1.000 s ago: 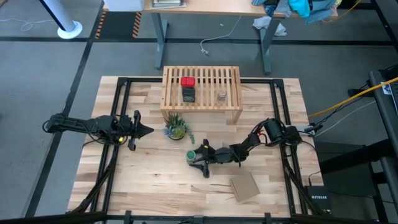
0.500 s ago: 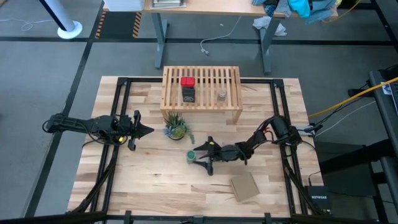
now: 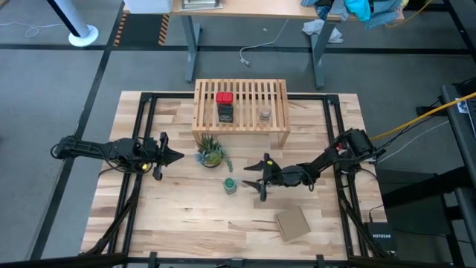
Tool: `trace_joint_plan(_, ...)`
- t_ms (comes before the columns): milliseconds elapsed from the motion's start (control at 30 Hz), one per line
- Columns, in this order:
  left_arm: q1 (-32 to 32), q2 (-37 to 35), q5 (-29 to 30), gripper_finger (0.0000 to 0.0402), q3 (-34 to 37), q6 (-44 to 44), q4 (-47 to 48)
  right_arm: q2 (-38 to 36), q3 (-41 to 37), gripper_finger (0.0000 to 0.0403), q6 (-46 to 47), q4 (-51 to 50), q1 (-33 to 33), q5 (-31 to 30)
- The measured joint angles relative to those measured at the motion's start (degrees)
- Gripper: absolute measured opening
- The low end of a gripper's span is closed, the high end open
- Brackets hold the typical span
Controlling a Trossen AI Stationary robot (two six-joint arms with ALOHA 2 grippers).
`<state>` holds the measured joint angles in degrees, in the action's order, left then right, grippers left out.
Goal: Shelf spices
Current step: Remove the brown seasoning bottle from the shelf
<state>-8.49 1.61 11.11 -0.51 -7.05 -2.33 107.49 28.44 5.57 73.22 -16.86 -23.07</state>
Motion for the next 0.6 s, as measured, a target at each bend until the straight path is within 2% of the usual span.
trace_joint_plan(233,0.0,0.0,0.0,0.0,0.0,0.0,0.0,-7.0,-3.2,0.0237,-2.5,-0.1,0.0,-11.1)
trace_joint_plan(600,0.0,0.0,0.0,0.0,0.0,0.0,0.0,-19.8,-3.9,0.0237,-24.8,-1.0,0.0,-26.9)
